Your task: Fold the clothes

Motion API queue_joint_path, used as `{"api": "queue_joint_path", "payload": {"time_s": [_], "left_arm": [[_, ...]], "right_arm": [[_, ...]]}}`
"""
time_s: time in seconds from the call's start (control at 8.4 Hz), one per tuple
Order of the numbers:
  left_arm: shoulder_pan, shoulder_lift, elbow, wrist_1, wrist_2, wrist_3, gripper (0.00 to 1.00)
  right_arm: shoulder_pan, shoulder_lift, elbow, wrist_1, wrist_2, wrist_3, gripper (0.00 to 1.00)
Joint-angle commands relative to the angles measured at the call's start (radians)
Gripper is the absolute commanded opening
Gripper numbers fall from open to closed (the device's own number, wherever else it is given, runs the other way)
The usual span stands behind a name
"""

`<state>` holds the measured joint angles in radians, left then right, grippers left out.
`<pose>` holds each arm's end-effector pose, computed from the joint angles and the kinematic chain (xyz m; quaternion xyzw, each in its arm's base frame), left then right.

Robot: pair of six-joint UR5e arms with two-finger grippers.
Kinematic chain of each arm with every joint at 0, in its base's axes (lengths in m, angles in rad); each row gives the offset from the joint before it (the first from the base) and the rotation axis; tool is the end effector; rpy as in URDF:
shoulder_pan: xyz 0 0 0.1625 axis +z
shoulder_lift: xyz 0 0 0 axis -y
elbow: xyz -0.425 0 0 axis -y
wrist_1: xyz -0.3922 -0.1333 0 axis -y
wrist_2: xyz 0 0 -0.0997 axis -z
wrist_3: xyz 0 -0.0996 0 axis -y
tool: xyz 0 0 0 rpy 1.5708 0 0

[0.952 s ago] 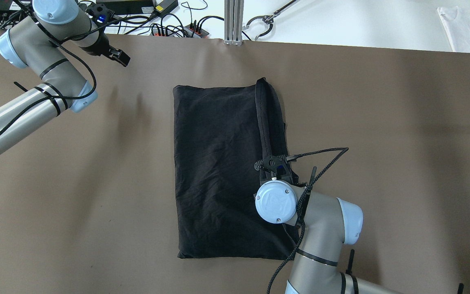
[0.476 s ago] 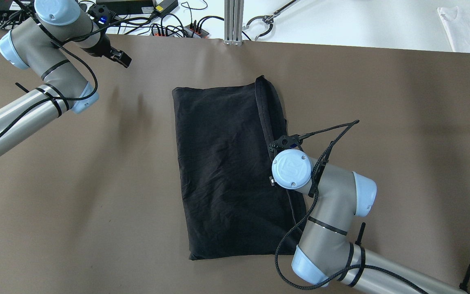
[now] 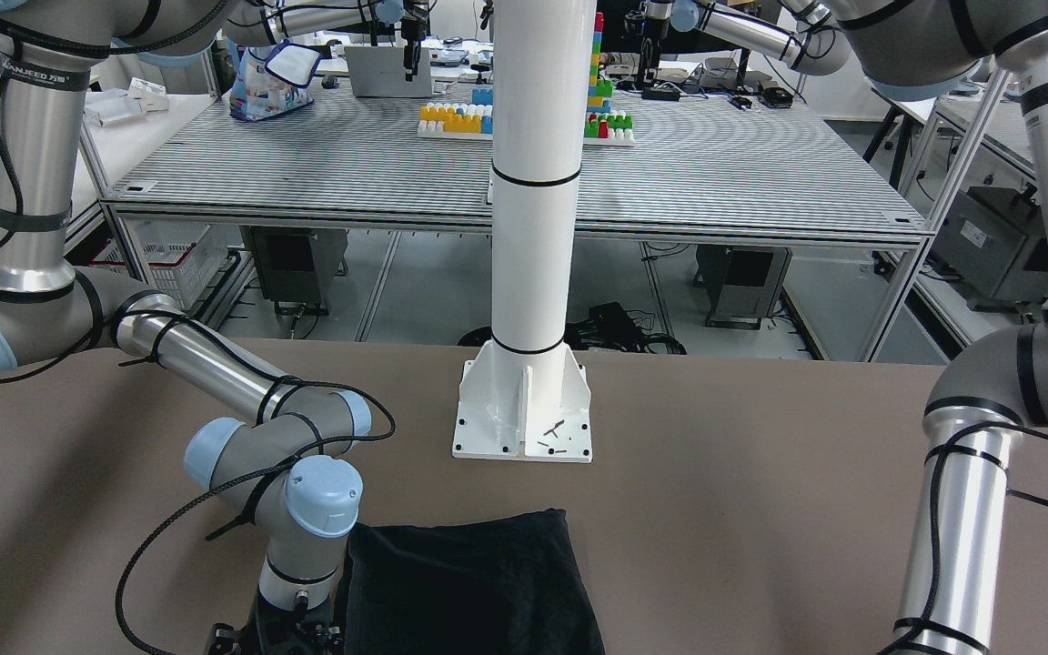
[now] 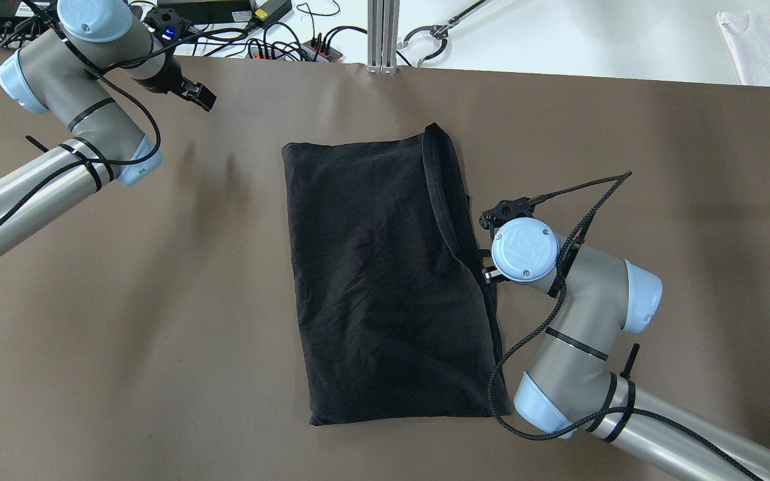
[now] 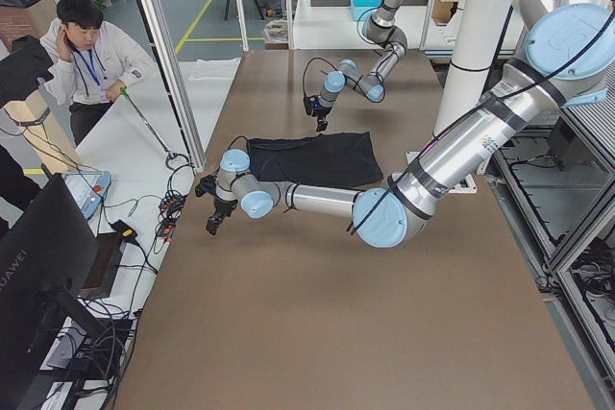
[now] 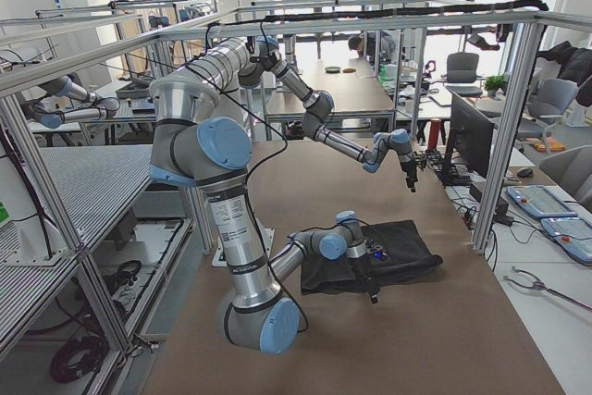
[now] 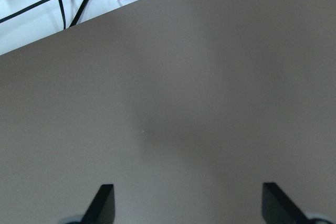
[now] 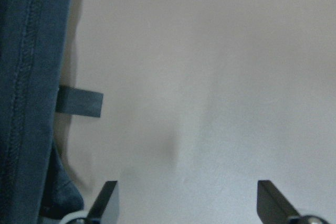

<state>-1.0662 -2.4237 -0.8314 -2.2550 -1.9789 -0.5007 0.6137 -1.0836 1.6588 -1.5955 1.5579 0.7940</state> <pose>0.3264 -0.7849 0.3901 0.2433 0.3468 0.0805 0.9022 -0.4662 -0.4931 0.3574 0.1789 -0.2047 -0.0766 0.9593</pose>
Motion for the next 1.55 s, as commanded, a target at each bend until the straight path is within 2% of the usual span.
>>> {"api": "queue_joint_path", "payload": {"time_s": [0.0,0.24,0.48,0.6,0.83,1.43], "left_arm": [[0.000,0.000,0.000,0.000,0.000,-0.002,1.00],[0.000,-0.002,0.000,0.000,-0.001,-0.002,1.00],[0.000,0.000,0.000,0.000,-0.001,-0.002,1.00],[0.000,0.000,0.000,0.000,-0.002,-0.004,1.00],[0.000,0.000,0.000,0.000,-0.002,-0.004,1.00],[0.000,-0.002,0.000,0.000,-0.002,-0.007,1.00]], "right_arm": [[0.032,0.061,0.001,0.019,0.042,0.010,0.93],[0.032,0.147,-0.034,0.019,0.044,0.088,0.93],[0.032,0.290,-0.228,0.028,0.044,0.131,0.94],[0.032,0.318,-0.275,0.028,0.044,0.128,0.94],[0.023,0.330,-0.336,0.028,0.041,0.120,0.94],[0.035,0.324,-0.363,0.028,0.036,0.054,0.94]]}}
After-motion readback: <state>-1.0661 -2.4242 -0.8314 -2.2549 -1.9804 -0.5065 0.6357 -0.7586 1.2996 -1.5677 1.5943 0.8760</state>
